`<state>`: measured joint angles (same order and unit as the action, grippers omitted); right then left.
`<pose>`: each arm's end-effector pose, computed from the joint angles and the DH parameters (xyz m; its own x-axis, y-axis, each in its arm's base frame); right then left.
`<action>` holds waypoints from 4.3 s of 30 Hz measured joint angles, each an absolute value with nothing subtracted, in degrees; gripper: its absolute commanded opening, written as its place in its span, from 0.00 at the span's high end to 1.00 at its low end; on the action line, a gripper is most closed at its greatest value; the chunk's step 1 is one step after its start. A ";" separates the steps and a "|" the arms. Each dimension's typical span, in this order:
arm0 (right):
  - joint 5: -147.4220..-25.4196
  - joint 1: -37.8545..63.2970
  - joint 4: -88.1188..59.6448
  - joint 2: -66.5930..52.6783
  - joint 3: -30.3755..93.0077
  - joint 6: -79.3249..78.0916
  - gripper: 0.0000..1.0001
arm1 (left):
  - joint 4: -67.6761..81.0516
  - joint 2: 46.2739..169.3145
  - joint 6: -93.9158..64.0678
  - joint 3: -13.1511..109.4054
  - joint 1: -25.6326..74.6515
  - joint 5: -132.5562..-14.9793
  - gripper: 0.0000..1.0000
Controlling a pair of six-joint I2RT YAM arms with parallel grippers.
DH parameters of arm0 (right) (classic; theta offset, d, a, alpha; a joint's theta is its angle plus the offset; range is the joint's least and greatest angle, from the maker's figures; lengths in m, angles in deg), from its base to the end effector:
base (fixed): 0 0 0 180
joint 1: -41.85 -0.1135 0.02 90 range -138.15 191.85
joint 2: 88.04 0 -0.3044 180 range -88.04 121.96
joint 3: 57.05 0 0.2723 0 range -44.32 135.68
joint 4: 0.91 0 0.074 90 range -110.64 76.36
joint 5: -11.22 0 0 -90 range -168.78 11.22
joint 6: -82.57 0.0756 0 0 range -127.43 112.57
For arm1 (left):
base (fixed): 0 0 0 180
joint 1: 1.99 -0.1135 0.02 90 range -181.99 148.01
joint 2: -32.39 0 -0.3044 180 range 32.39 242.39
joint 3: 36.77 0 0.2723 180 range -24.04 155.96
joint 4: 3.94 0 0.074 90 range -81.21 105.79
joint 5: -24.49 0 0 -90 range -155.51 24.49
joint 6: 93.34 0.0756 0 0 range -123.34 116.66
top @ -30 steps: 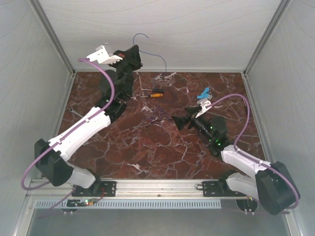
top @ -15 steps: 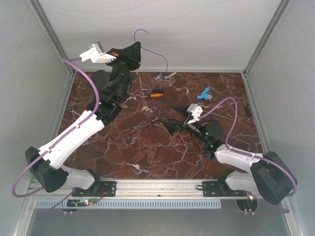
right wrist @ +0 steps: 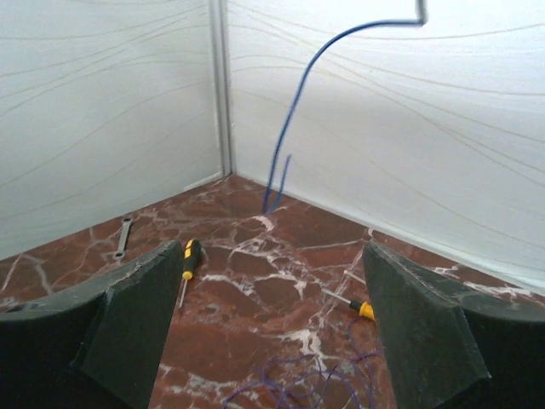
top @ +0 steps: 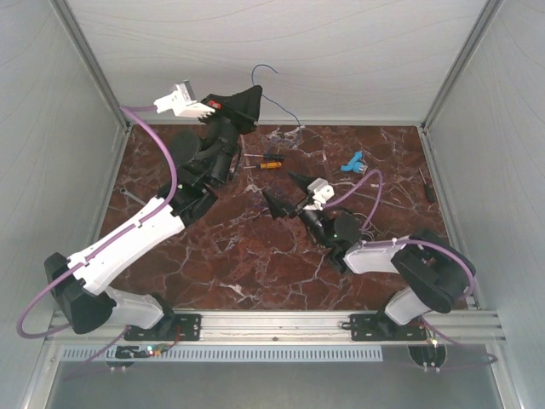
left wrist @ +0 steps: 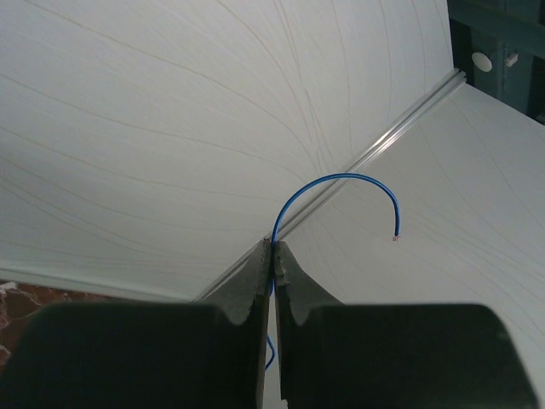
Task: Zip-tie the wires
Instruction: Straighten the cable at the center of the board.
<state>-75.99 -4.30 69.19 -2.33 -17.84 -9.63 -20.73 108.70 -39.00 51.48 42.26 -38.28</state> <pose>0.2255 0.2294 0.2794 0.3036 0.2607 -0.9164 -0.6782 0.7347 -0.0157 0.2664 -0.2112 0.5335 0.0856 -0.8070 -0.5842 0.4713 0.5494 -0.6899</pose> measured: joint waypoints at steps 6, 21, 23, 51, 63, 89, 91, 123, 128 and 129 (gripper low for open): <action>-71.99 -4.78 69.69 0.76 -12.46 -11.25 0.20 | -20.73 108.59 -39.00 51.48 43.11 -38.28 1.00; -68.39 -5.16 70.15 6.22 -7.26 -15.07 1.00 | -20.66 107.70 -39.62 51.48 43.35 -38.26 1.00; -68.71 -5.16 70.17 6.24 -7.26 -15.31 1.00 | -20.70 107.26 -39.51 51.48 43.35 -38.02 1.00; -79.16 9.71 -45.24 -36.58 4.50 17.02 1.00 | -13.36 125.64 -31.44 54.57 43.53 -38.72 1.00; -81.30 20.31 -62.04 -42.02 -1.55 31.79 1.00 | -8.97 138.30 -36.56 58.24 44.27 -43.66 1.00; -68.26 25.71 -75.81 -41.28 -6.65 55.27 1.00 | -3.07 159.28 -42.00 68.64 48.34 -53.69 1.00; -69.04 25.84 -75.33 -40.23 -7.39 55.37 1.00 | -2.72 160.37 -42.09 69.10 48.47 -54.04 1.00; -77.74 30.93 -67.36 -30.15 -12.42 49.74 0.65 | -0.92 167.82 -41.76 69.36 49.08 -57.21 1.00; -77.37 30.95 -67.40 -32.90 -12.42 49.30 0.34 | -1.78 166.91 -41.41 67.70 49.08 -56.27 0.93; -77.24 30.95 -67.40 -33.41 -12.42 49.15 0.28 | -1.78 166.78 -41.26 67.46 49.08 -56.08 0.88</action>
<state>-77.24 30.95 -67.40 -33.41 -12.42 49.15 -1.78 166.78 -41.26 67.46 49.08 -56.08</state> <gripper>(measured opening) 0.581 0.035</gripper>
